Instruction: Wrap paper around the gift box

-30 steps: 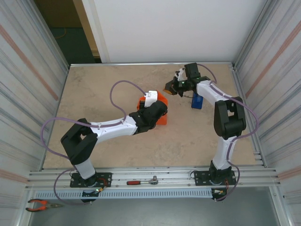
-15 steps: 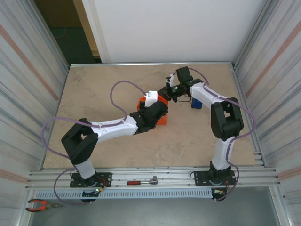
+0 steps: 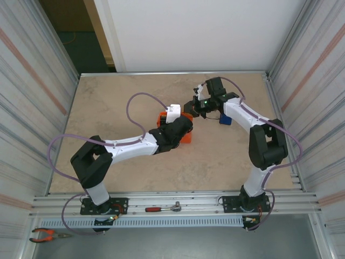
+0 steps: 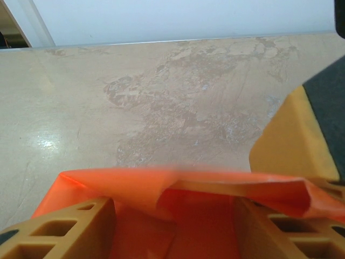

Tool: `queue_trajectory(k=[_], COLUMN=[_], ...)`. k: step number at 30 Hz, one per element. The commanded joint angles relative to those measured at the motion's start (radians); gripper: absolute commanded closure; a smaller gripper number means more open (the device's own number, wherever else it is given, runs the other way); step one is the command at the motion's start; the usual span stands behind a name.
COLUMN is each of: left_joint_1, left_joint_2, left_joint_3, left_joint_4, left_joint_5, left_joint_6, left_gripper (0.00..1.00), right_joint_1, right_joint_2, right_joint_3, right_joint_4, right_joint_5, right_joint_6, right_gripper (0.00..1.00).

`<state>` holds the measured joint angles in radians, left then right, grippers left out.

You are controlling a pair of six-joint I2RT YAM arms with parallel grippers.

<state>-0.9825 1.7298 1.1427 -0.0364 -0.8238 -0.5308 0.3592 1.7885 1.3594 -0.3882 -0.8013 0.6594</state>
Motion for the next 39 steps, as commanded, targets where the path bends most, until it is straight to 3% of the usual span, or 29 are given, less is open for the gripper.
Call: queue_trajectory(k=[1,13,26,32,39], left_joint_1=[-0.007,-0.007,-0.005,0.015,0.066], left_joint_2=[0.097,0.096,0.083,0.005,-0.124], left_joint_3=[-0.081,-0.08,-0.072,-0.072,-0.071], left_joint_4=[-0.264,-0.269,-0.269,-0.245,-0.185], left_joint_5=[0.1,0.099,0.114,0.174,0.345], left_joint_6=[-0.046,-0.054,-0.044,-0.01,0.046], left_gripper=[0.41,0.42,0.41,0.41,0.41], right_joint_1=[0.013,0.009,0.017,0.015,0.009], right_joint_2=[-0.04,-0.092,-0.043,-0.036,-0.044], right_joint_3=[-0.045,-0.06,-0.169,-0.194,-0.227], right_joint_4=[-0.062,-0.13,-0.108,-0.113,-0.086], right_joint_5=[0.017,0.063,0.102,0.139,0.159], right_joint_6=[-0.031,-0.057,-0.063,-0.069,-0.064], right_gripper=[1.0,1.0,1.0,1.0,1.0])
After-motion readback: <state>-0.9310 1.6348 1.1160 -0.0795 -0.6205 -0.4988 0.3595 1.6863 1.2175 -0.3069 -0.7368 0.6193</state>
